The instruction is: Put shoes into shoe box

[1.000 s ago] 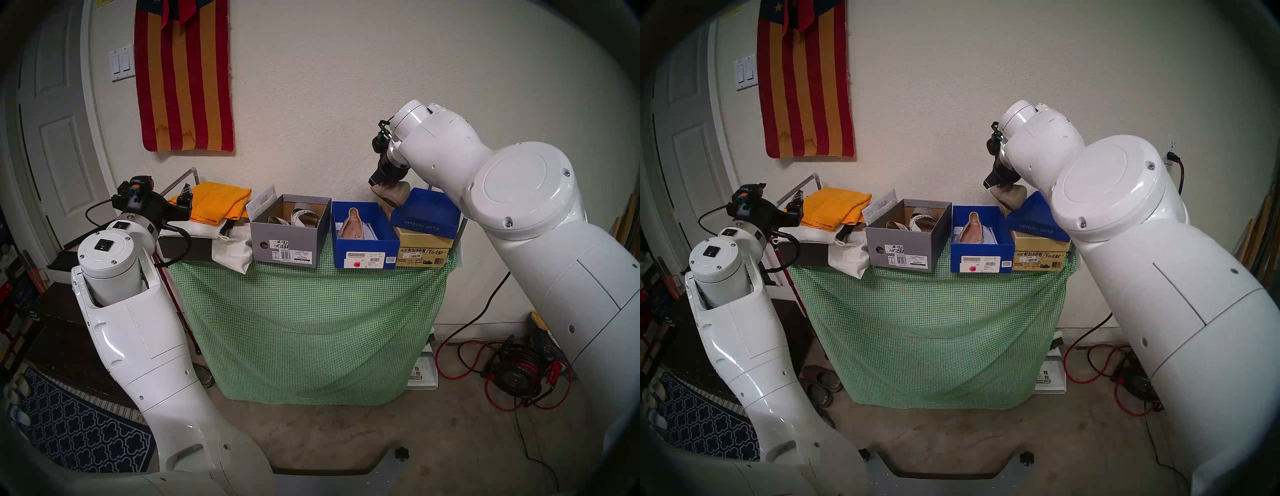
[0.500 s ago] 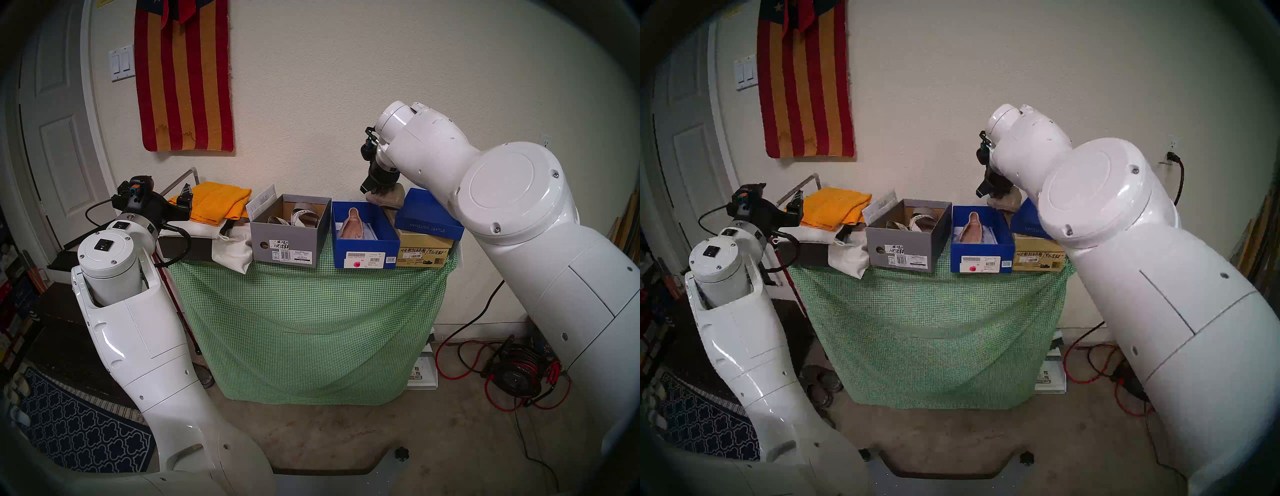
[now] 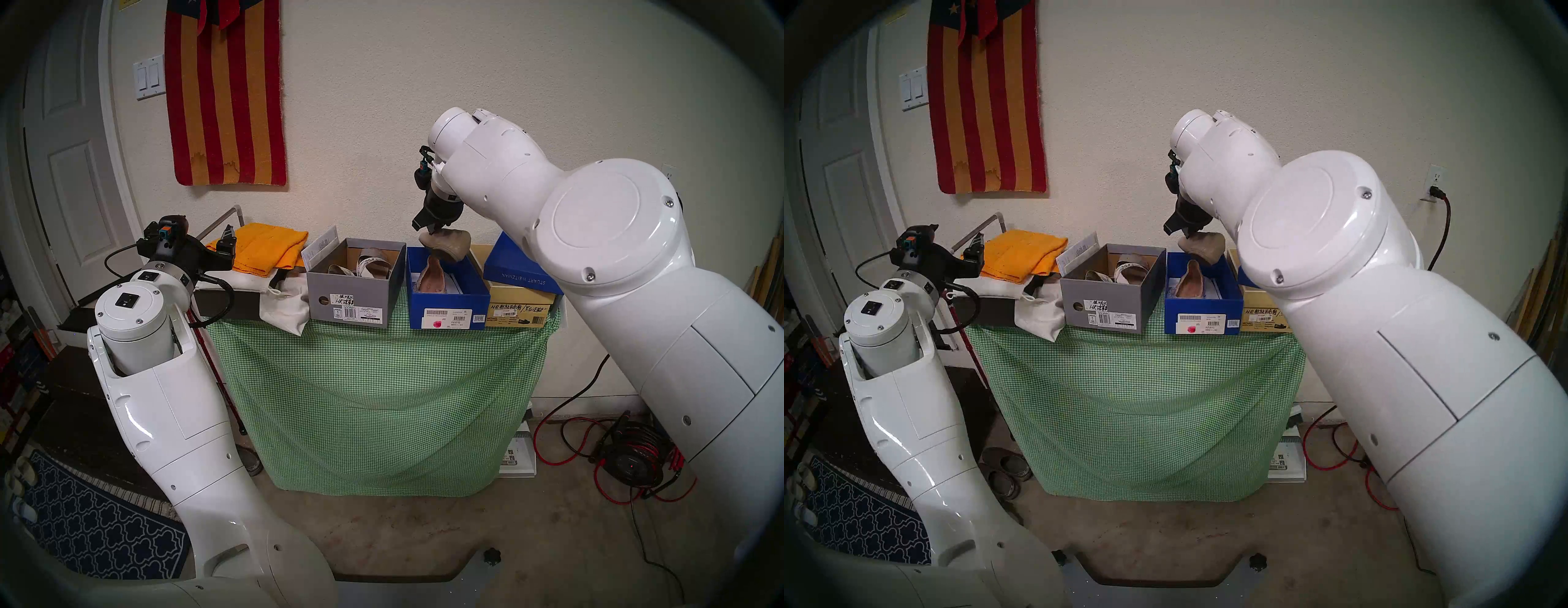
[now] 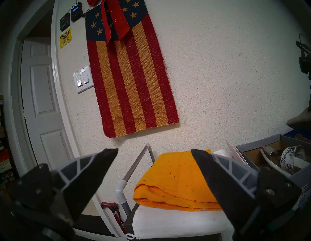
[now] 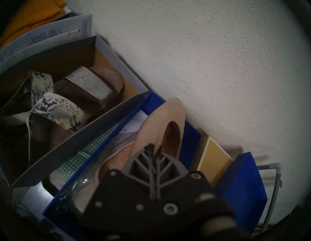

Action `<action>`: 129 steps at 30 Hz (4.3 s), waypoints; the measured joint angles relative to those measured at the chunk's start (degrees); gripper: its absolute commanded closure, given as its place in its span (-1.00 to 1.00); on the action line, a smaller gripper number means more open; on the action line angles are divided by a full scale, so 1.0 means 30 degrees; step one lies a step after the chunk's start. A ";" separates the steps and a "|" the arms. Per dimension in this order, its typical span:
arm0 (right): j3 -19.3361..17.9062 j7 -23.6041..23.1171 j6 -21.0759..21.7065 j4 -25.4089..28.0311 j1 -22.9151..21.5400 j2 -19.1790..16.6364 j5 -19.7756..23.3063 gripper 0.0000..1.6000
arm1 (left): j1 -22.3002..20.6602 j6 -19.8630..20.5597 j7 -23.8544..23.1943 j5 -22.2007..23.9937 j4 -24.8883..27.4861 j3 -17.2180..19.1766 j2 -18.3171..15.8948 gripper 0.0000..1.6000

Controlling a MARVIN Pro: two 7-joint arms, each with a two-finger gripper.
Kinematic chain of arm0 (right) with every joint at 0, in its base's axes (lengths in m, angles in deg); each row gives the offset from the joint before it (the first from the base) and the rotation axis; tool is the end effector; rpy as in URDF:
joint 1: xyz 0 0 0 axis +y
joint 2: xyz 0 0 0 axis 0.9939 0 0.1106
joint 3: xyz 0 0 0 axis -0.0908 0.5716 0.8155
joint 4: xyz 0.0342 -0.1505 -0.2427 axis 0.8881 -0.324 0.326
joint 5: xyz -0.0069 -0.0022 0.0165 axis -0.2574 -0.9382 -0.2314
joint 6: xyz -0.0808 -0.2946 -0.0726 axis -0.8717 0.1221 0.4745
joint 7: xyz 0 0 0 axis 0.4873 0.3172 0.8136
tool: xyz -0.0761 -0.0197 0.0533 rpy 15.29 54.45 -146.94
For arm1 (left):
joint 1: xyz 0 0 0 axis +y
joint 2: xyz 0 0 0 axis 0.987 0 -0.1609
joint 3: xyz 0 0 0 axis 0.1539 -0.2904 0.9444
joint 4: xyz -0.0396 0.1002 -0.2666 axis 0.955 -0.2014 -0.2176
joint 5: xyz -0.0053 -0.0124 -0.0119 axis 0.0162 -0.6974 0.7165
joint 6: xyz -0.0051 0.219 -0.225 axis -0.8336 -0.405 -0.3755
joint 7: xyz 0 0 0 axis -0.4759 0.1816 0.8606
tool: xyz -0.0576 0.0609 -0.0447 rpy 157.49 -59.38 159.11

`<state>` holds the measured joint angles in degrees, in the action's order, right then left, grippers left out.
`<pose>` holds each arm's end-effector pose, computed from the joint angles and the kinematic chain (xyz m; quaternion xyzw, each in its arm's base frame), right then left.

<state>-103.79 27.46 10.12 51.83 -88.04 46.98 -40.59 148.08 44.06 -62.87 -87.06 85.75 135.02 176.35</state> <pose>0.6479 0.1117 -0.0005 0.8849 0.3235 0.3249 0.0815 0.4158 0.1377 -0.0764 -0.6400 0.0528 -0.7478 0.1686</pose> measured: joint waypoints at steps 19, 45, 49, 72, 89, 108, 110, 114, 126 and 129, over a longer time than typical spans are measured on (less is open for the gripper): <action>-0.1319 -0.0186 0.0080 0.0117 0.1897 -0.1174 0.0851 1.00 | 0.0001 0.0000 0.0020 0.0027 0.0000 -0.0014 -0.0025 -1.00; -0.2500 0.1720 0.0707 0.0191 0.3313 -0.0352 0.1387 -1.00 | 0.0000 -0.0005 0.0019 0.0037 0.0000 -0.0013 -0.0045 -1.00; -0.2485 0.1822 0.0951 0.0239 0.3066 -0.0278 0.1373 -1.00 | 0.0000 -0.0005 0.0019 0.0038 0.0000 -0.0013 -0.0046 -1.00; -0.2144 0.1602 0.1589 0.0593 0.0869 -0.0054 0.1053 -1.00 | 0.0001 -0.0006 0.0020 0.0047 0.0000 -0.0014 -0.0055 -1.00; -0.3270 0.0653 -0.0455 0.1102 0.0144 -0.0549 0.1931 -1.00 | 0.0005 -0.0006 0.0026 0.0058 0.0000 -0.0023 -0.0064 -1.00; -0.5167 0.4838 -0.4670 0.2195 0.1248 -0.1882 0.3290 -1.00 | 0.0229 0.0068 0.0418 0.0319 0.0001 -0.0247 -0.0205 -1.00; -0.5371 0.5229 -0.5114 0.2178 0.1353 -0.1978 0.3430 -1.00 | 0.0267 0.0086 0.0468 0.0353 0.0001 -0.0276 -0.0229 -1.00; -0.5624 0.6532 -0.6375 0.2871 0.1825 -0.1891 0.3622 -1.00 | 0.0346 0.0130 0.0566 0.0411 0.0001 -0.0324 -0.0277 -1.00; -0.7003 1.0647 -0.8903 0.3891 0.2657 -0.0940 0.4577 -1.00 | 0.0540 0.0252 0.0849 0.0612 0.0002 -0.0494 -0.0411 -1.00; -0.7352 1.1322 -0.9116 0.2663 0.2537 -0.1110 0.4828 -1.00 | 0.0594 0.0287 0.0924 0.0674 0.0002 -0.0550 -0.0447 -1.00</action>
<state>-125.84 61.42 -17.23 59.82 -80.43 43.65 -26.10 149.87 44.93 -60.09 -85.04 85.76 133.37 175.01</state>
